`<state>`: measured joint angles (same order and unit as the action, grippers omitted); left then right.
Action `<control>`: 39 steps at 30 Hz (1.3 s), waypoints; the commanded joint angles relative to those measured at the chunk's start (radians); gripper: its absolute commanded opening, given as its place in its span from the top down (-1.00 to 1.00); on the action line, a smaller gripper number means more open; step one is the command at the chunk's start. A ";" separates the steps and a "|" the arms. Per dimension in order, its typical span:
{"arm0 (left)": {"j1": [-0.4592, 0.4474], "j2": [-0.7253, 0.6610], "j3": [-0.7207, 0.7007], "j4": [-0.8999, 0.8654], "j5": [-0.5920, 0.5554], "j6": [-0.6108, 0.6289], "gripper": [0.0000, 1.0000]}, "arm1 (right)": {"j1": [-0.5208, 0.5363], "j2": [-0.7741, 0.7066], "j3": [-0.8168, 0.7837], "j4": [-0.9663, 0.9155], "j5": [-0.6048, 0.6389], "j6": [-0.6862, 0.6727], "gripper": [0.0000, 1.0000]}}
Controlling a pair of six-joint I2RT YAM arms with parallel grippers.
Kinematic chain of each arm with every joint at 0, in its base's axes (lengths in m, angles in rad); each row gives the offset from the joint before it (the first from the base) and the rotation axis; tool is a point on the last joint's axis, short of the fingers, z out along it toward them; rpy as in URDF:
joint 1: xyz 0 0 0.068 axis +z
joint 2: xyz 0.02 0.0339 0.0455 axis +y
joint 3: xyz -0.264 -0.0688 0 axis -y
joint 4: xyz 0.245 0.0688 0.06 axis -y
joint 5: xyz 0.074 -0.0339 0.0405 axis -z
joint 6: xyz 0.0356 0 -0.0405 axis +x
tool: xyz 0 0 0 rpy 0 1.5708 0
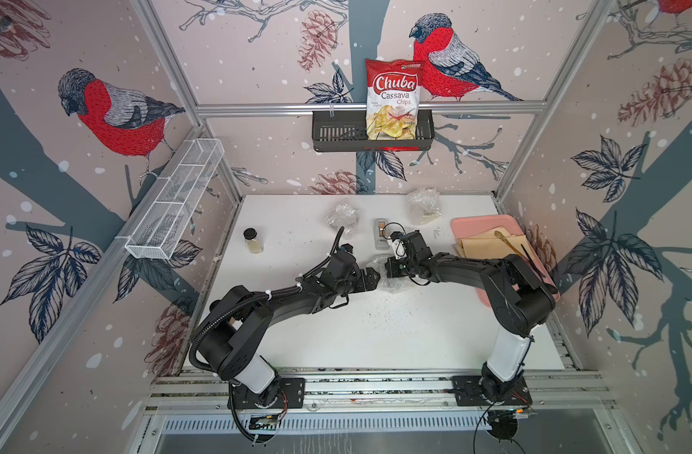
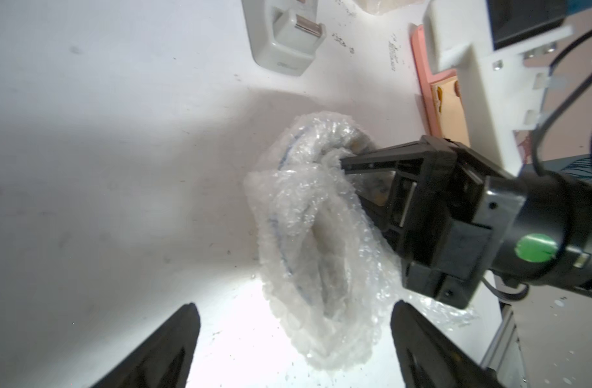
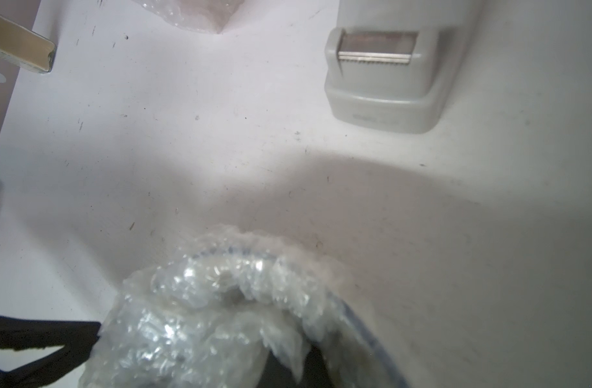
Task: Wrap bowls in bubble wrap
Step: Wrap the bowl in bubble wrap.
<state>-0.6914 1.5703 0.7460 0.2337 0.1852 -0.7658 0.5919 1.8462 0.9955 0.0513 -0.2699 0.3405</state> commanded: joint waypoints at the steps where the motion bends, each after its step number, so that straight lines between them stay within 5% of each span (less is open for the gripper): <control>1: -0.009 0.030 0.004 0.104 0.060 -0.038 -0.86 | 0.006 -0.001 -0.009 -0.098 0.003 0.011 0.98; 7: -0.008 0.146 0.045 0.117 0.072 -0.032 -0.78 | 0.008 -0.014 -0.020 -0.078 -0.030 0.022 0.98; 16: 0.037 0.226 0.128 -0.037 -0.057 0.004 -0.57 | -0.005 -0.085 -0.056 -0.086 -0.085 0.020 0.90; 25: 0.083 0.255 0.220 -0.166 -0.148 0.115 -0.58 | -0.003 -0.088 -0.061 -0.095 -0.182 0.052 0.86; 39: 0.025 0.297 0.293 -0.214 -0.161 0.157 -0.57 | -0.091 -0.213 -0.037 -0.130 -0.162 0.051 0.84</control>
<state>-0.6647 1.8580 1.0336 0.0605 0.0574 -0.6281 0.5117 1.6432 0.9470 -0.0586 -0.4271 0.3988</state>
